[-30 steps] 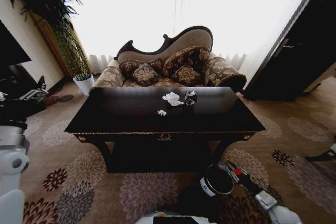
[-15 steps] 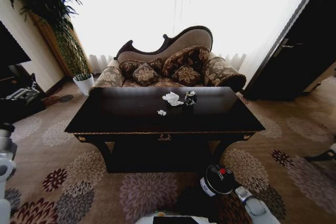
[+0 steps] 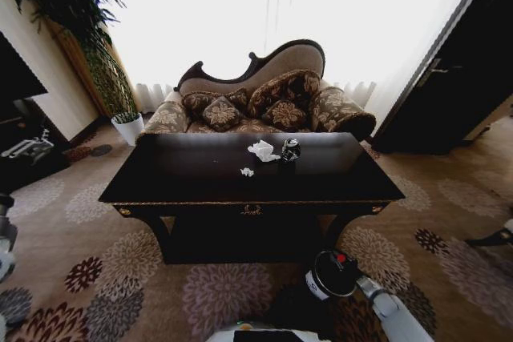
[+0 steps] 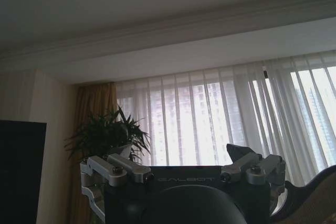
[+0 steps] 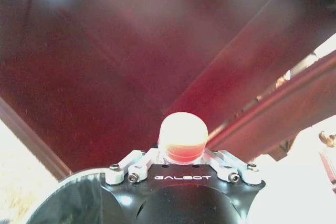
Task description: Move to the front of the table and place the trash on the table into the trash bin.
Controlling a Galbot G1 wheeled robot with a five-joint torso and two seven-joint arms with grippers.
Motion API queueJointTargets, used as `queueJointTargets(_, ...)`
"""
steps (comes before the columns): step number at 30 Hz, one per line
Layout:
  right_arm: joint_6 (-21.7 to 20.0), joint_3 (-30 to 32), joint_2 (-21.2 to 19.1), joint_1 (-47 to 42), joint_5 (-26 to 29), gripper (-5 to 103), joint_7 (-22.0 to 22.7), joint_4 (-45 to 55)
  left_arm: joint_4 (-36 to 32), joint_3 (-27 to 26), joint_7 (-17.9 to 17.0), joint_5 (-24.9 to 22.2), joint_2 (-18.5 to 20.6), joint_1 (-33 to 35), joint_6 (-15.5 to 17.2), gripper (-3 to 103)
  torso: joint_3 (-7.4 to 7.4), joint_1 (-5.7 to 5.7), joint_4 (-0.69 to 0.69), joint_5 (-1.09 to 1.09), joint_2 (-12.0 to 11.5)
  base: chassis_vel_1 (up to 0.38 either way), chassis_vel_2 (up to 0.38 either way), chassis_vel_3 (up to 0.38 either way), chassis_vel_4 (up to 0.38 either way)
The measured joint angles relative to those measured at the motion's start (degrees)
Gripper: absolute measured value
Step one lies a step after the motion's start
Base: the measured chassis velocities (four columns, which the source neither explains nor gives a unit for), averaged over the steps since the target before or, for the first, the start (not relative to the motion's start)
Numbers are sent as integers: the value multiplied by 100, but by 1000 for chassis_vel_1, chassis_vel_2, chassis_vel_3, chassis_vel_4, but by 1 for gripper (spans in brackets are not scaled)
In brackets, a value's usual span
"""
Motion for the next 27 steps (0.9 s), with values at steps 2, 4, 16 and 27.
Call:
queueJointTargets(2, -60, -21, -41, -38, -23, 18, 58, -64, 0, 15, 2, 5, -9, -6, 0, 100, 0, 0, 1, -1, 0, 0, 0, 0, 0)
queueJointTargets(4, -90, -46, -63, -74, -25, 18, 89, -82, 0, 20, 2, 9, -10, -9, 0, 100, 0, 0, 2, 0, 0, 0, 0, 0, 0)
queueJointTargets(16, -695, -1146, -89, -660, 2429, 18, 36, -49, 12, 113, 6, 19, -1, -47, 2, 100, -1, -1, 3, 0, 1, 0, 0, 0, 0)
queueJointTargets(27, -1111, -1982, 129, -602, 4438, 17, 159, 295, 6, -54, 8, -26, 50, 74, 1, 100, -1, 0, 0, -3, 1, 0, 0, 0, 0)
